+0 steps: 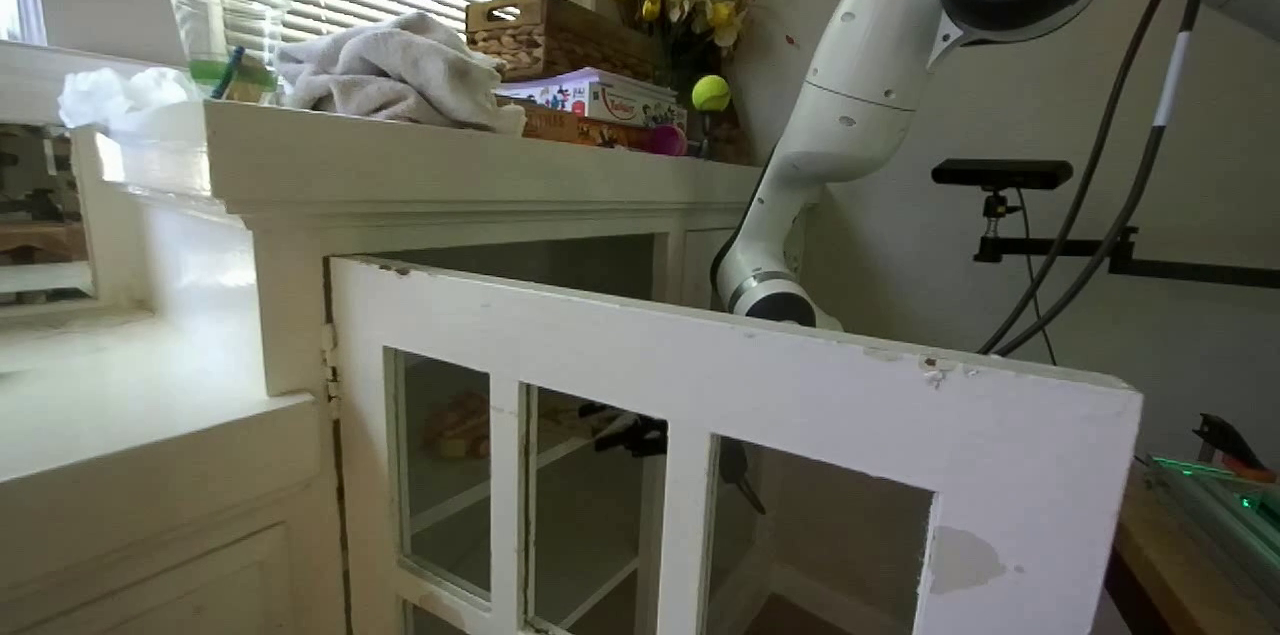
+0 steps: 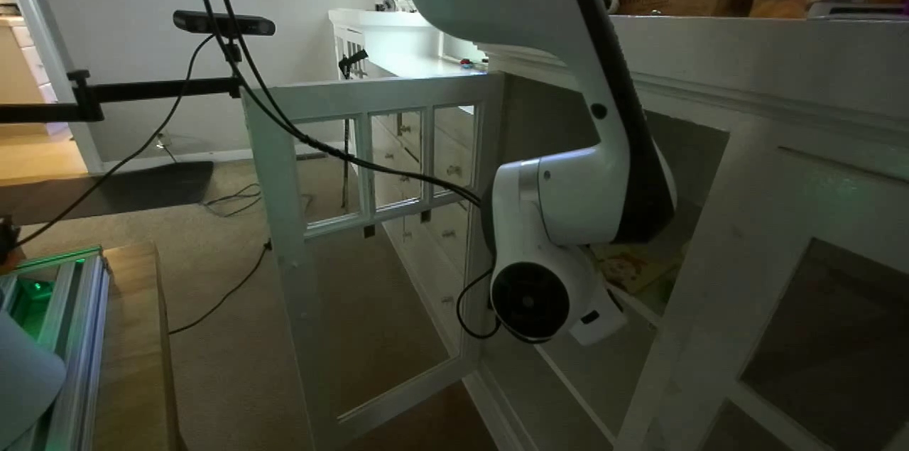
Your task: Put the paper in the cabinet
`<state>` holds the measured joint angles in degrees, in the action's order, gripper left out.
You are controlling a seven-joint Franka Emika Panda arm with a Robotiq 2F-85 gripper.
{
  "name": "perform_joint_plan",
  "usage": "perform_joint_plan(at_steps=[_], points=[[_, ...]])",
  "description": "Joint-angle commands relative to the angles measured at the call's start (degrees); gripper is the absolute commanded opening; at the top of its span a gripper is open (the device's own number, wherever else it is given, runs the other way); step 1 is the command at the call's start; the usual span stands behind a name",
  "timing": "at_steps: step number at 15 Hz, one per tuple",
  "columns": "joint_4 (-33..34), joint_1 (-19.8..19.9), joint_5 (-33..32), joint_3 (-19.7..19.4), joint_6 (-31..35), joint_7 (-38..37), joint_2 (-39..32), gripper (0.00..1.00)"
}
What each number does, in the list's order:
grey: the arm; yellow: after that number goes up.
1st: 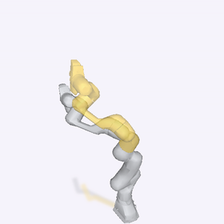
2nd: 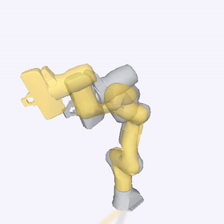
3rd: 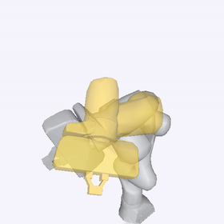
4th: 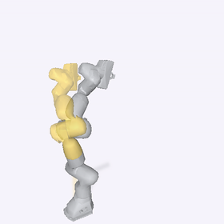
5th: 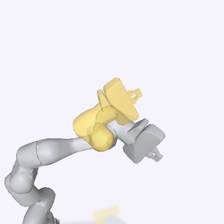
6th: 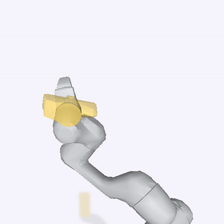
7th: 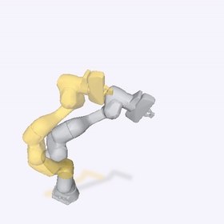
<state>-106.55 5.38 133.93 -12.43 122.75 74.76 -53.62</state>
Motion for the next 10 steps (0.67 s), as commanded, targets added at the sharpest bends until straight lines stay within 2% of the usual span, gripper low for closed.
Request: perform_joint_plan(at_steps=[1,3,7,10], points=[[0.00,-1.25,-2.03,-0.40,1.63,-2.34,0.51,0.89],[-1.11,-1.60,-1.66,-0.46,1.77,-1.55,1.44,0.99],[-4.52,-2.76,-0.64,-1.18,4.45,-0.01,4.69,1.00],[-8.67,-4.40,0.23,-2.29,9.96,0.81,9.14,1.00]])
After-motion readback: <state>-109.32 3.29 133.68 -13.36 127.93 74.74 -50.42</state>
